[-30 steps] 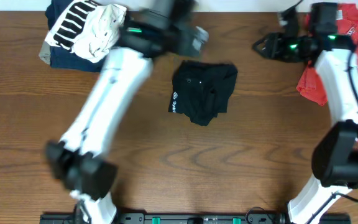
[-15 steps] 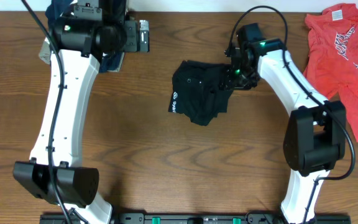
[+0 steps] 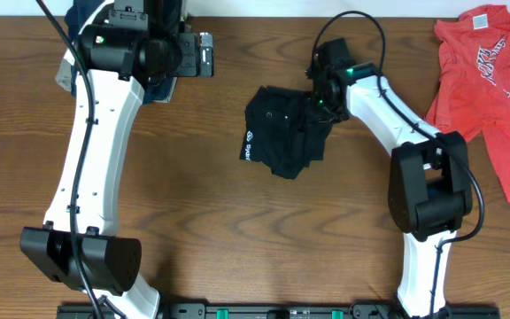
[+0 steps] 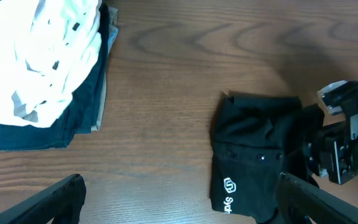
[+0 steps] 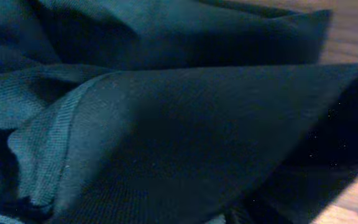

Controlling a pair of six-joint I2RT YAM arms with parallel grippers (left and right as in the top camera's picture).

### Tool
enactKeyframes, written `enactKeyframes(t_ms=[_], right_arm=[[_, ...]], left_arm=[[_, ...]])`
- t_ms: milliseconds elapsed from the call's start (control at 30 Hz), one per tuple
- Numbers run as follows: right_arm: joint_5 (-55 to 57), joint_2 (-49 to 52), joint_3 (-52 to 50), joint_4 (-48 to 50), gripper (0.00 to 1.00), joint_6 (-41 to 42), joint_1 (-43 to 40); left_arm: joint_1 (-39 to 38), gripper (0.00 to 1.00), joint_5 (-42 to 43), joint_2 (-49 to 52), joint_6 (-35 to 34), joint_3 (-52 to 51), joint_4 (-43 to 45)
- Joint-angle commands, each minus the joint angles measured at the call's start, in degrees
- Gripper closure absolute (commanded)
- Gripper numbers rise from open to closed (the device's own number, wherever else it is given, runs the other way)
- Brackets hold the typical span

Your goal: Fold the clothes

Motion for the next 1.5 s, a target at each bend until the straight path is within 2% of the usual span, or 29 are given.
enactKeyframes(t_ms=[0, 67, 133, 267, 300, 567, 767, 933, 967, 1000, 1033, 1100, 1167, 1300, 1467], right_arm=[[-0.9, 1.0, -0.1, -0.2, 0.54, -1.1, 1.2], [-0.9, 1.1, -0.1, -1.1, 0.54, -1.6, 1.2], [-0.9, 1.1, 0.0, -1.8, 0.6, -1.6, 1.1], [-0.9, 1.1, 0.3, -4.9, 0.96, -1.6, -0.1], [-0.9, 1.1, 0.6, -6.1, 0.99, -1.6, -0.6], [-0.7, -2.6, 1.3, -12.9, 0.99, -4.2, -7.5], [-0.7, -5.0, 1.3, -10.6, 0.99, -7.0, -12.5], [-0.7, -4.8, 1.3, -8.2, 0.99, -9.0, -13.0], [-0.7, -4.8, 1.3, -8.7, 0.96, -9.3, -13.0], [-0.8, -4.8, 1.3, -9.3, 0.87, -9.5, -13.0], [-1.0, -4.8, 1.3, -10.0, 0.63, -9.5, -13.0], [-1.8, -4.8, 1.3, -11.0, 0.41, -9.6, -13.0], [-2.9, -5.3, 1.3, -11.5, 0.29, -9.6, -13.0], [-6.0, -6.8, 2.4, -11.0, 0.22, -9.5, -14.8], [-7.4, -8.0, 6.0, -11.2, 0.19, -9.5, -19.1]], left_arm=[[0.1, 0.02, 0.2, -0.2, -0.5, -0.6, -0.1], [0.1, 0.02, 0.2, -0.2, -0.5, -0.6, -0.1], [0.1, 0.02, 0.2, -0.2, -0.5, -0.6, -0.1], [0.1, 0.02, 0.2, -0.2, -0.5, -0.6, -0.1], [0.1, 0.02, 0.2, -0.2, -0.5, -0.6, -0.1], [0.1, 0.02, -2.0, -0.2, -0.5, -0.6, -0.1], [0.1, 0.02, -2.3, -0.2, -0.5, -0.6, -0.1], [0.1, 0.02, -2.3, -0.2, -0.5, -0.6, -0.1], [0.1, 0.02, -2.3, -0.2, -0.5, -0.6, -0.1], [0.1, 0.02, -2.3, -0.2, -0.5, -0.6, -0.1], [0.1, 0.02, -2.3, -0.2, -0.5, -0.6, -0.1], [0.1, 0.02, -2.3, -0.2, -0.5, -0.6, 0.0], [0.0, 0.02, -2.0, -0.1, -0.5, -0.6, -0.1], [-2.8, 0.02, 3.0, 0.3, 3.9, -2.1, -0.1], [-10.5, 0.02, 3.4, 3.8, 6.1, -6.6, 1.3]])
